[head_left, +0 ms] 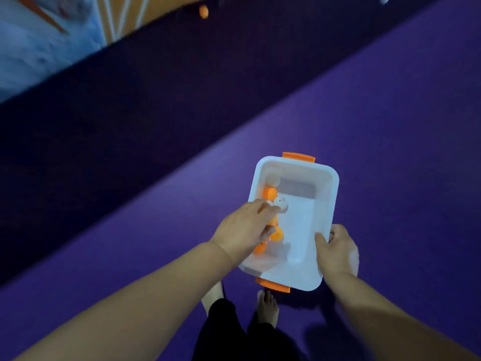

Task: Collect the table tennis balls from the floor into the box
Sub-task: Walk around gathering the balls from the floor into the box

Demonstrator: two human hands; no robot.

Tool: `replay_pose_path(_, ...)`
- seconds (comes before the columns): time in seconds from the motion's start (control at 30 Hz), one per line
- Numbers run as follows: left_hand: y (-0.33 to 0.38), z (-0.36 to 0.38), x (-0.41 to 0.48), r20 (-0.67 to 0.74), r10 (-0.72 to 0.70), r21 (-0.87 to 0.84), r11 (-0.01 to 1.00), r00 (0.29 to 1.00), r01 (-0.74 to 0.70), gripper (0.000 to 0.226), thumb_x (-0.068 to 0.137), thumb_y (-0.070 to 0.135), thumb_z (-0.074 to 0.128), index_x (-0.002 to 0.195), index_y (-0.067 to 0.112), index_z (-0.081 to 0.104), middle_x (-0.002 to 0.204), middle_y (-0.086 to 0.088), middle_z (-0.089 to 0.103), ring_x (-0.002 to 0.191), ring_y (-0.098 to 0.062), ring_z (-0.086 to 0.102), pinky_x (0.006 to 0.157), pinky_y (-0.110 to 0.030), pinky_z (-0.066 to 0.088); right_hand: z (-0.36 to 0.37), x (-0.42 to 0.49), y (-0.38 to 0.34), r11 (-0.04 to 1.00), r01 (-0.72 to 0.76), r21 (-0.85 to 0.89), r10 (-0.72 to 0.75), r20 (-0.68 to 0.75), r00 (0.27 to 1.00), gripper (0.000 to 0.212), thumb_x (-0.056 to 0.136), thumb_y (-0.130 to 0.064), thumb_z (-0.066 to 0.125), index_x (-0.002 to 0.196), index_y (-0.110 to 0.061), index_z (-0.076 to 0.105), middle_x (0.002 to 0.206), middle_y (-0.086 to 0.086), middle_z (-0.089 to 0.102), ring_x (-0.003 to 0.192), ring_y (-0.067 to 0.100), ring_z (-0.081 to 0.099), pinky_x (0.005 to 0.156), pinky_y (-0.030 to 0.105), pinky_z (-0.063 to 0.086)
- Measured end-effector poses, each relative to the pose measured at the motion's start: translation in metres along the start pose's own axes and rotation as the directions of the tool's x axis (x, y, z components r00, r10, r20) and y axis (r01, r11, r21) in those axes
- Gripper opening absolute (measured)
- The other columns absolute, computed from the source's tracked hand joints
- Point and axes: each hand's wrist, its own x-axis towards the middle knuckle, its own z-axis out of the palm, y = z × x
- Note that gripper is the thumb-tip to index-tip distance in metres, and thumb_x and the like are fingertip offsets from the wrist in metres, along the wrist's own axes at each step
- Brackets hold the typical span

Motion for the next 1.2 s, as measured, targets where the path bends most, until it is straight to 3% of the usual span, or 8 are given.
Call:
replay_pose_path(0.13, 0.052, -0.069, -0.027, -0.049, -0.049, -0.064, 0.997, 0.998, 0.046, 0.039, 0.097, 0.028, 0.047, 0.135, 0.024, 0.040, 0.132, 0.001, 0.046, 0.106, -0.028, 0.054, 0.080, -0.040, 0.050, -0.058, -0.041, -0.046, 0.999, 0.039, 0.024, -0.039, -0.001, 0.999, 0.011, 0.089, -0.028, 0.050, 0.091, -0.017, 0.051, 0.077, 0.000, 0.059, 0.069, 0.022, 0.056, 0.058, 0.033, 0.044)
replay_pose_path(0.33, 0.089, -0.165, -0.072, -0.264, -0.036, 0.053, 0.997, 0.964, 0.052, 0.040, 0.093, 0.029, 0.044, 0.133, 0.020, 0.045, 0.135, 0.004, 0.051, 0.134, -0.021, 0.034, 0.110, -0.034, 0.029, -0.139, -0.108, -0.096, 0.994, 0.079, 0.075, -0.077, -0.025, 0.997, 0.011, 0.088, -0.029, 0.051, 0.089, -0.018, 0.052, 0.077, -0.001, 0.060, 0.069, 0.019, 0.058, 0.064, 0.037, 0.051)
replay_pose_path(0.5, 0.104, -0.232, -0.109, -0.349, -0.095, 0.101, 0.985, 0.932, 0.138, 0.042, 0.091, 0.017, 0.054, 0.133, 0.015, 0.050, 0.133, -0.002, 0.054, 0.133, -0.021, 0.037, 0.105, -0.033, 0.032, -0.192, -0.149, -0.116, 0.988, 0.091, 0.123, -0.089, -0.022, 0.996, 0.010, 0.087, -0.029, 0.052, 0.086, -0.020, 0.052, 0.078, -0.002, 0.061, 0.069, 0.017, 0.059, 0.063, 0.035, 0.051)
replay_pose_path(0.77, 0.136, -0.282, -0.107, -0.287, -0.141, 0.094, 0.980, 0.948, 0.175, 0.033, 0.094, 0.017, 0.050, 0.127, 0.017, 0.055, 0.127, 0.006, 0.057, 0.131, -0.012, 0.035, 0.101, -0.029, 0.040, -0.264, -0.153, -0.130, 0.976, 0.104, 0.192, -0.095, -0.056, 0.994, 0.012, 0.086, -0.026, 0.053, 0.085, -0.015, 0.055, 0.078, -0.001, 0.061, 0.070, 0.017, 0.059, 0.061, 0.036, 0.050)
replay_pose_path(1.0, 0.175, -0.332, -0.012, -0.218, -0.046, 0.093, 0.993, 0.975, 0.067, 0.030, 0.094, 0.015, 0.049, 0.123, 0.018, 0.058, 0.121, 0.009, 0.058, 0.125, -0.006, 0.039, 0.090, -0.020, 0.041, -0.314, -0.086, -0.155, 0.955, 0.050, 0.292, -0.037, -0.049, 0.998, 0.010, 0.086, -0.025, 0.054, 0.082, -0.015, 0.054, 0.077, 0.001, 0.061, 0.067, 0.017, 0.056, 0.056, 0.031, 0.043)
replay_pose_path(1.2, 0.190, -0.389, 0.075, -0.209, -0.099, 0.095, 0.988, 0.973, 0.121, 0.029, 0.095, 0.015, 0.051, 0.123, 0.017, 0.057, 0.121, 0.008, 0.058, 0.126, -0.007, 0.039, 0.092, -0.021, 0.041, -0.355, -0.003, -0.201, 0.943, 0.003, 0.332, 0.002, -0.012, 1.000, 0.013, 0.086, -0.023, 0.054, 0.079, -0.012, 0.052, 0.076, 0.004, 0.059, 0.064, 0.018, 0.053, 0.054, 0.031, 0.041)
